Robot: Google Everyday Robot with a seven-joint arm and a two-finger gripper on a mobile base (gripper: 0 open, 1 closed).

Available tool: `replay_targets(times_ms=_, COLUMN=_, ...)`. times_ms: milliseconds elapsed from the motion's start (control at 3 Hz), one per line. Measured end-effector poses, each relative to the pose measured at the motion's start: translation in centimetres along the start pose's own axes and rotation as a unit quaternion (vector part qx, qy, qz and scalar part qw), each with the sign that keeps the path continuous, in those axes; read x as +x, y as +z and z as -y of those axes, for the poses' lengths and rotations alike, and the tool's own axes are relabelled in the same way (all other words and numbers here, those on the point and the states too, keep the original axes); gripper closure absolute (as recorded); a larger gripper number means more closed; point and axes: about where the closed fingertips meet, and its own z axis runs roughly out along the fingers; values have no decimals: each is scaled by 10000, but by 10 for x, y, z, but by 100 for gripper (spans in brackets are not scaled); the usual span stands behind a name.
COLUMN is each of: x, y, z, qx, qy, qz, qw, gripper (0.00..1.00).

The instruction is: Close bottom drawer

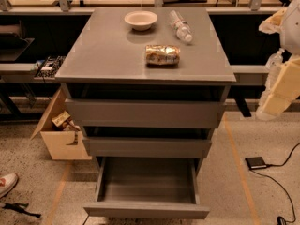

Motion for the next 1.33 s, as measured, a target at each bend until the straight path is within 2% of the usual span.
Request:
replay_targets(times_ms=333, x=0, y=0, z=0, qx=1, qy=0, qz=0, qw=10000, gripper=0)
replay_targets(times_ms=667, x=0, y=13, z=-8, qx=-153, qy=-42, qz=-209, qw=9997, gripper=0)
replay_targets(times_ms=1000, x=8, y=47, z=-32, qx=-545, qy=248, qz=-307, qw=9977, gripper=0)
replay_targets(times_ms=1333, x=13, y=93, z=-63, qx=-960, qy=556, qz=-412, qw=9930, gripper=0)
